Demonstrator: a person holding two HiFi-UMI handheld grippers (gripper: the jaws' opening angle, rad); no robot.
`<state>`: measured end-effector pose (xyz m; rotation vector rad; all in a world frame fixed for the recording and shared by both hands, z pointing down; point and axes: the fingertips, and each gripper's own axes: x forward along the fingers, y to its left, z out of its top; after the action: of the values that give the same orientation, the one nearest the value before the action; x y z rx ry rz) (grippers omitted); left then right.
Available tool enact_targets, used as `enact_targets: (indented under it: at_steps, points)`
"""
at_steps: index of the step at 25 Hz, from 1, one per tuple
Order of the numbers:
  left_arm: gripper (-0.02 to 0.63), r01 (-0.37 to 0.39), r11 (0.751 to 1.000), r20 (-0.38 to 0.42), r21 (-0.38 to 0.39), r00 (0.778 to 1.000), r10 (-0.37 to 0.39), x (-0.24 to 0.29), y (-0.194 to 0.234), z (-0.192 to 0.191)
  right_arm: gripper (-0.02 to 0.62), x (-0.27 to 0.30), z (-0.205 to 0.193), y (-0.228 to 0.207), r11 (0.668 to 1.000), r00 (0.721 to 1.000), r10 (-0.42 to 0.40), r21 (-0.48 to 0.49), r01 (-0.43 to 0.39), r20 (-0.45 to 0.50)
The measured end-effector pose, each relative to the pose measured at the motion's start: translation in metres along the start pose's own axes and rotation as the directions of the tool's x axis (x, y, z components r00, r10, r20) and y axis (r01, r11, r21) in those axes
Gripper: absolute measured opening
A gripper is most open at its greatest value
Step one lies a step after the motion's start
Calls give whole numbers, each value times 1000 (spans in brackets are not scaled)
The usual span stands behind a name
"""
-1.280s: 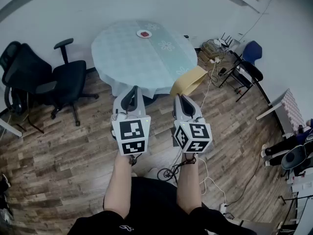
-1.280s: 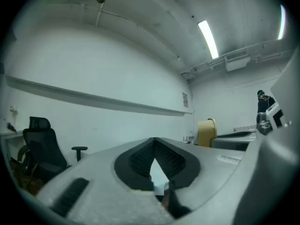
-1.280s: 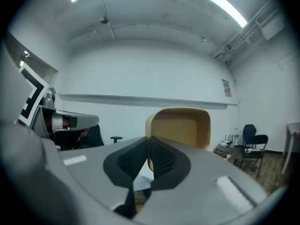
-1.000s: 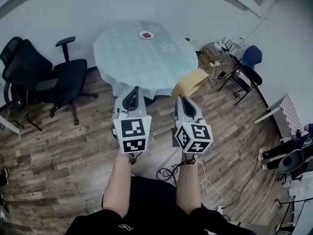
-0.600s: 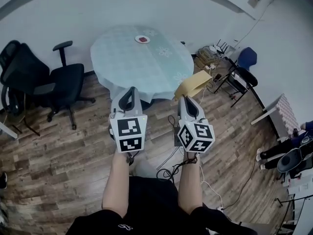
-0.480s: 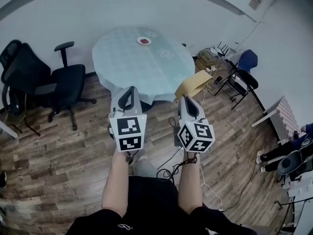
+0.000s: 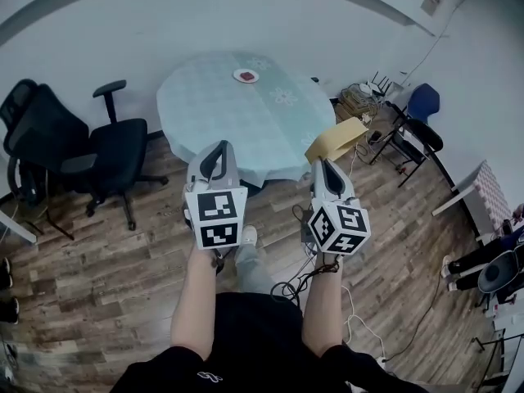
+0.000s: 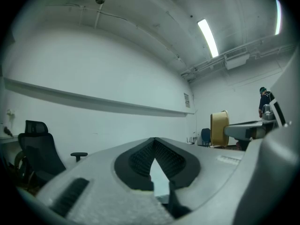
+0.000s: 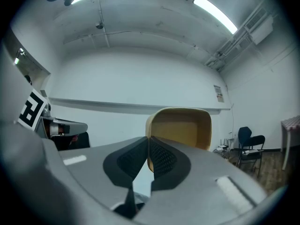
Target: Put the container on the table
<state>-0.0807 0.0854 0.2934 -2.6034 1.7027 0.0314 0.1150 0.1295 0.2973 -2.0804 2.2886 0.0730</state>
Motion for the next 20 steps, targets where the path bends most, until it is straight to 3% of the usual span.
enact_targets:
  at_steps: [6, 10, 14, 20]
  points:
    - [2, 19, 1000, -59, -5, 998, -19, 81, 6, -31, 20, 70, -36, -38, 999, 998, -25, 34, 27, -55]
    - [2, 35, 998, -112, -59, 993, -42, 150, 10, -64, 20, 136, -66, -64, 999, 993, -22, 32, 26, -116]
    - [2, -7, 993, -150, -117, 989, -10, 248, 32, -97, 20, 238, -103, -95, 1000, 983, 7, 7, -6, -186]
    - [2, -92, 984, -279, -153, 959, 46, 408, 75, -139, 20, 415, -137, -130, 998, 958, 62, 21, -59, -281]
